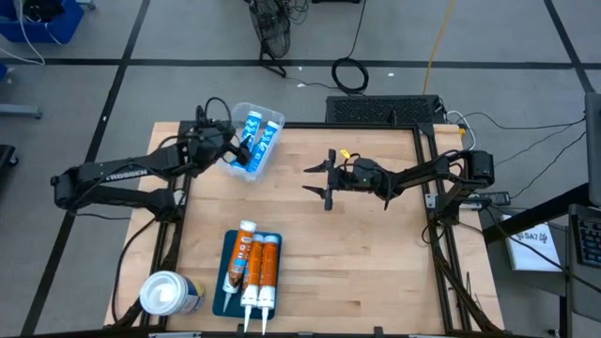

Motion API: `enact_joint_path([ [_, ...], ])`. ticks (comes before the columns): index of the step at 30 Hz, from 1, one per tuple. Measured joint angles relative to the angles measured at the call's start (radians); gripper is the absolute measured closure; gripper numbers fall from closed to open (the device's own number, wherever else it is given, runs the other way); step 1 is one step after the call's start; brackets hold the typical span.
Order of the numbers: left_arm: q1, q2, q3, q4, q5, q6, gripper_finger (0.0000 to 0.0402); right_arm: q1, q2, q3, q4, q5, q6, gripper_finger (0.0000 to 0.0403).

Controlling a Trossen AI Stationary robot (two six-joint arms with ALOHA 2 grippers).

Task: Pick & place silicon tubes, Sealant and Lysol wipes
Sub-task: Return to Home Position

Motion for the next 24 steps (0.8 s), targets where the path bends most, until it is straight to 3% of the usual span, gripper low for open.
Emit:
enact_joint_path([
  [6, -0.050, -0.101, 0.000, -0.018, 0.010, 0.015, 0.0039, 0.000, 0.000, 0.000, -0.003, 0.002, 0.000, 0.0190],
  [16, -0.110, -0.274, 0.000, -0.171, 0.234, 0.055, 0.0039, -0.001, -0.013, 0.000, -0.012, 0.040, 0.000, 0.0190],
  [24, -0.151, -0.411, -0.028, -0.245, 0.314, 0.056, 0.0039, -0.001, -0.214, 0.000, -0.283, 0.076, 0.003, 0.0190],
])
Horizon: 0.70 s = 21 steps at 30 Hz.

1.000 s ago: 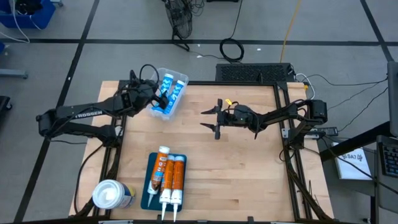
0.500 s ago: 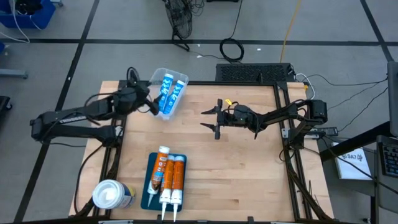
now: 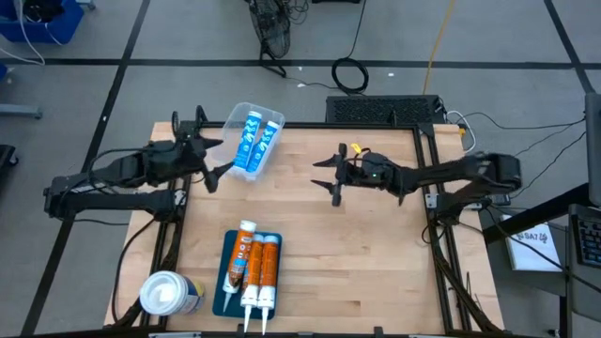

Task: Pick & place silicon tubes, Sealant and Lysol wipes
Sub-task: Return to Home Position

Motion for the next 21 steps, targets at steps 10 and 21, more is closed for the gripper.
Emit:
enact_joint_path([
  [10, -0.023, -0.197, -0.137, -0.013, 0.000, 0.006, 0.0039, 0.000, -0.306, -0.085, -0.237, 0.037, -0.012, 0.0190],
  [21, -0.023, -0.444, -0.307, 0.015, 0.002, -0.032, 0.0039, 0.000, -0.621, -0.446, 0.037, 0.155, 0.050, 0.0190],
])
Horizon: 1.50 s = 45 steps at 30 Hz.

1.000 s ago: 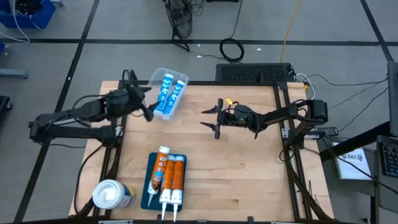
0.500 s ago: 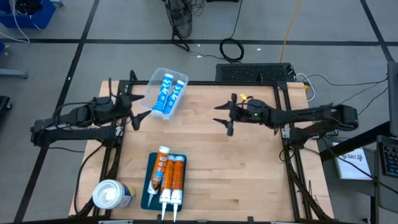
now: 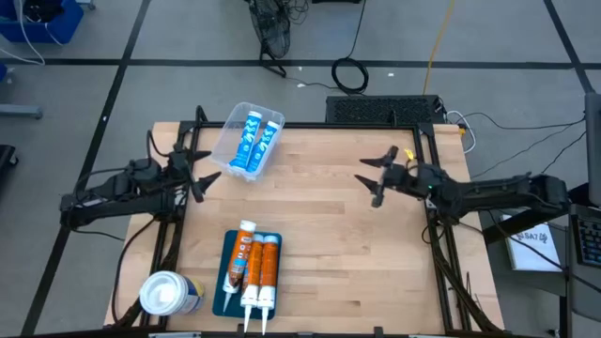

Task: Pick & place silicon tubes, Sealant and Lysol wipes
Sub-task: Return to Home Position

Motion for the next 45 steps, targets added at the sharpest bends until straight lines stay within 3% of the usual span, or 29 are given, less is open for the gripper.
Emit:
enact_joint_path([
  [6, -0.001, -0.079, -0.086, 0.095, 0.053, 0.009, 0.0039, 0.000, -0.104, -0.154, 0.090, 0.002, 0.078, 0.0190],
  [14, 0.000, -0.126, -0.168, 0.128, 0.061, 0.005, 0.0039, 0.000, -0.212, -0.229, 0.080, 0.001, 0.123, 0.0190],
  [20, 0.000, -0.132, -0.175, 0.122, 0.109, 0.012, 0.0039, 0.000, -0.330, -0.233, -0.068, 0.000, 0.135, 0.0190],
  [34, 0.000, -0.132, -0.175, 0.101, 0.116, 0.023, 0.0039, 0.006, -0.627, -0.235, -0.492, -0.006, 0.188, 0.0190],
  [45, 0.000, -0.132, -0.175, 0.086, 0.186, 0.036, 0.0039, 0.012, -0.679, -0.241, -0.621, -0.186, 0.192, 0.0190],
])
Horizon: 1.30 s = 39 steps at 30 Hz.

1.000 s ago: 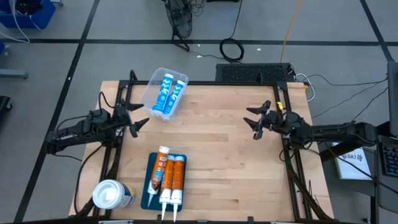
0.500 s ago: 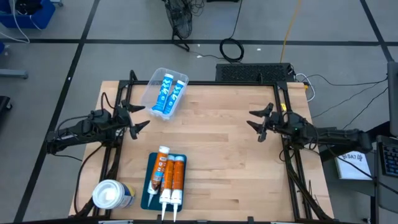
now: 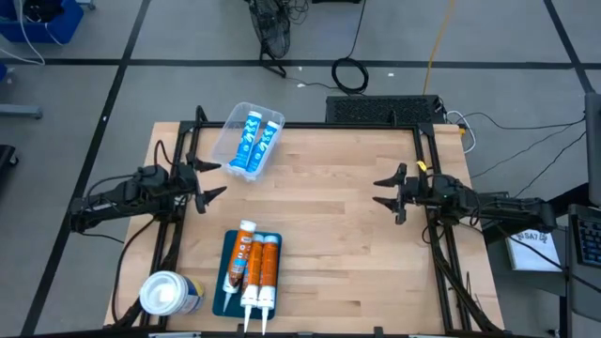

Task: Pick & place silicon tubes, Sealant and Lysol wipes
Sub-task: Return to Home Position

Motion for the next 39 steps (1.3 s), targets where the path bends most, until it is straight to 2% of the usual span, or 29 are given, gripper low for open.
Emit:
enact_joint_path([
  [9, 0.000, 0.000, -0.004, 0.016, -0.002, -0.015, 0.0039, -0.001, 0.002, -0.013, -0.018, 0.055, 0.051, 0.0190],
  [14, 0.006, 0.000, -0.130, 0.252, 0.020, 0.000, 0.0039, -0.001, 0.002, -0.013, -0.019, 0.053, 0.070, 0.0190],
  [18, 0.027, 0.000, -0.219, 0.379, 0.043, -0.023, 0.0039, -0.001, 0.002, -0.013, -0.009, 0.057, 0.068, 0.0190],
  [22, 0.049, 0.013, -0.219, 0.375, 0.101, -0.038, 0.0039, -0.001, 0.002, -0.013, -0.018, 0.053, 0.067, 0.0190],
  [31, 0.065, 0.059, -0.219, 0.366, 0.097, -0.063, 0.0039, -0.001, 0.003, -0.013, -0.043, 0.053, 0.066, 0.0190],
  [39, 0.065, 0.088, -0.223, 0.410, 0.093, -0.085, 0.0039, -0.001, 0.003, -0.013, -0.042, 0.053, 0.174, 0.0190],
])
